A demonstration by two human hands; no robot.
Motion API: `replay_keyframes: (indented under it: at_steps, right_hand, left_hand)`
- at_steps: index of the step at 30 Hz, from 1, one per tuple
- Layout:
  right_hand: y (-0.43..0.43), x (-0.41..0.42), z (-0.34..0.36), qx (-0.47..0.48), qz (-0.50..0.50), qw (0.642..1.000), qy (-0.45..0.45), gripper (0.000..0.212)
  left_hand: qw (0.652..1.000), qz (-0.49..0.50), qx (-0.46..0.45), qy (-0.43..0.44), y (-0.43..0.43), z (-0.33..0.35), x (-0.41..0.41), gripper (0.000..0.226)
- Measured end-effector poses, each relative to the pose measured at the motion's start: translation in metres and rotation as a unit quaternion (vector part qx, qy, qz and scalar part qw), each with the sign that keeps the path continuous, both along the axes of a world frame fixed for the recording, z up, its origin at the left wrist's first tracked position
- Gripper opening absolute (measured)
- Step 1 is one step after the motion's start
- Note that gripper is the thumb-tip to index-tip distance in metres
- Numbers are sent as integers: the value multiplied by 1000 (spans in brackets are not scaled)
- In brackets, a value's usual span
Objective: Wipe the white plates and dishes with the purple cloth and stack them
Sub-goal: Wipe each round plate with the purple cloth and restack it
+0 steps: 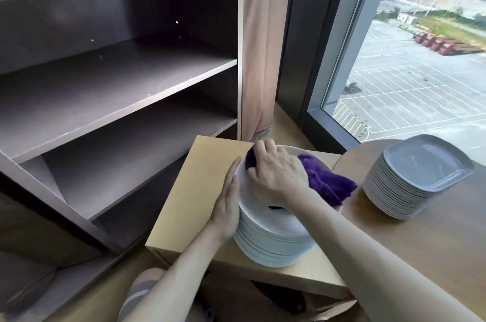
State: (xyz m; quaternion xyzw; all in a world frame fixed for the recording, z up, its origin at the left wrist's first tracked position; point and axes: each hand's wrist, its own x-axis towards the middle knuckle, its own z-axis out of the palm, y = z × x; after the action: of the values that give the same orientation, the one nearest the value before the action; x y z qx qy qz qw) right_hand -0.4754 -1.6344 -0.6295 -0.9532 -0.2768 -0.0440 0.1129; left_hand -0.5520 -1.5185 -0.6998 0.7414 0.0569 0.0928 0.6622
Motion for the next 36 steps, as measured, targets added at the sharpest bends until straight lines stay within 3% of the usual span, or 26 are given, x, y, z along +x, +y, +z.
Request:
replay_keyframes:
  at_steps: [8,15,23,29,36]
  right_hand:
    - [-3,-49,7,43,48,995,82,17]
    - [-47,-57,15,-117,62,991,8,22]
    - [-77,-10,11,-168,-45,984,-42,28]
    - [-58,23,-2,-154,-4,980,-126,30]
    - [-19,21,-6,-14,-1,998,-61,24]
  left_hand:
    - [998,17,-50,22,-6,11,-5,44]
    - [999,25,-14,15,-2,13,-6,44]
    - [999,26,-21,-13,-4,12,-6,40]
    - [999,33,-37,-16,-8,6,-2,40]
    - [999,40,-26,-14,-6,-1,0,45]
